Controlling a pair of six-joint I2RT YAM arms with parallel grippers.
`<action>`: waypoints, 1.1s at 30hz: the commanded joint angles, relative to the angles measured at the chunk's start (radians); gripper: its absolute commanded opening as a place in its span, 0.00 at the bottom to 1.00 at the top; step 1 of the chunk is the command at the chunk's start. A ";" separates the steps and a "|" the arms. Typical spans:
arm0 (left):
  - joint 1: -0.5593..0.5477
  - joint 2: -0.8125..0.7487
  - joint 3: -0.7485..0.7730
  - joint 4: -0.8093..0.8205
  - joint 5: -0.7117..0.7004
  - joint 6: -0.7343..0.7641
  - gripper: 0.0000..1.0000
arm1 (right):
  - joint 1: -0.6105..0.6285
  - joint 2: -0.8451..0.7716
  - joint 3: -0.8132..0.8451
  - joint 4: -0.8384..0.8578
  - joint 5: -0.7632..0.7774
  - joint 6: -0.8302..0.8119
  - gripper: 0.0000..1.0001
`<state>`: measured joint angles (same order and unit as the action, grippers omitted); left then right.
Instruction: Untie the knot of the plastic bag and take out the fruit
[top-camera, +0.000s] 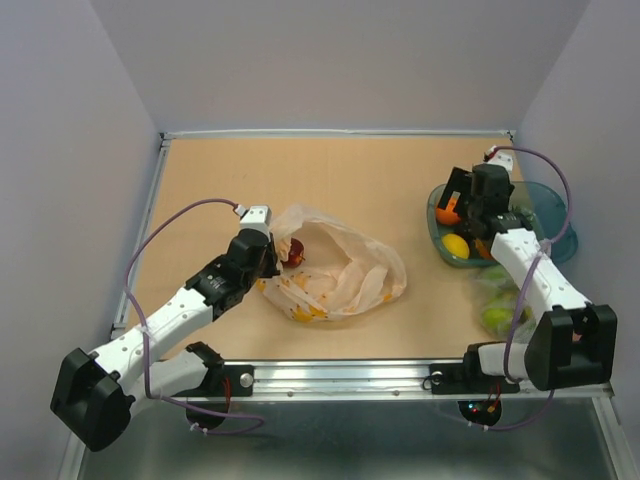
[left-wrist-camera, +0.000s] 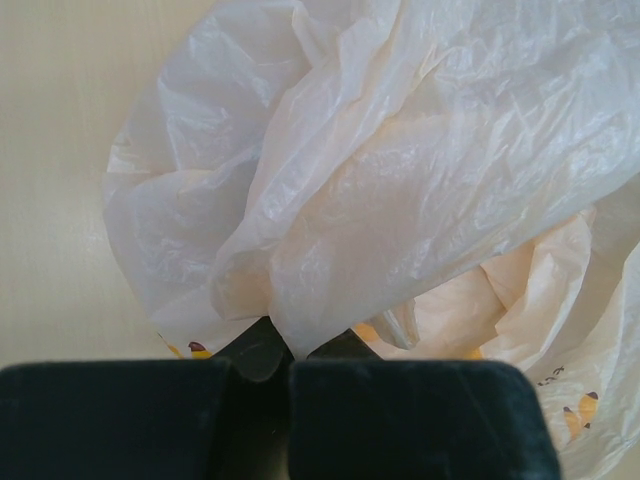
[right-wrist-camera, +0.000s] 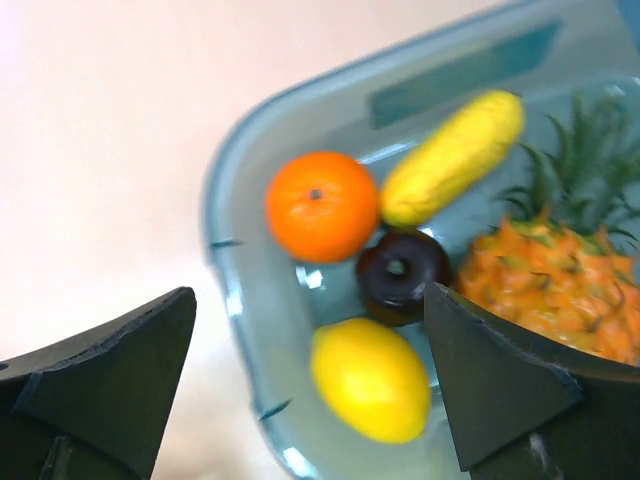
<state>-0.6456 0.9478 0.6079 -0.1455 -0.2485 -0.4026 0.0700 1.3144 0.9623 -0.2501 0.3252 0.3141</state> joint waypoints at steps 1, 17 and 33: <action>0.004 0.008 0.009 0.040 0.014 0.018 0.00 | 0.089 -0.090 0.033 0.014 -0.286 -0.095 1.00; 0.008 0.023 0.007 0.044 0.017 0.010 0.00 | 0.826 0.121 -0.043 0.391 -0.341 0.114 0.99; 0.006 -0.072 -0.010 -0.006 0.087 -0.061 0.00 | 0.830 0.442 0.006 0.710 -0.190 0.483 1.00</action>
<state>-0.6437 0.9005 0.6018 -0.1455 -0.1932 -0.4431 0.8970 1.7020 0.9165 0.3527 0.0612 0.6903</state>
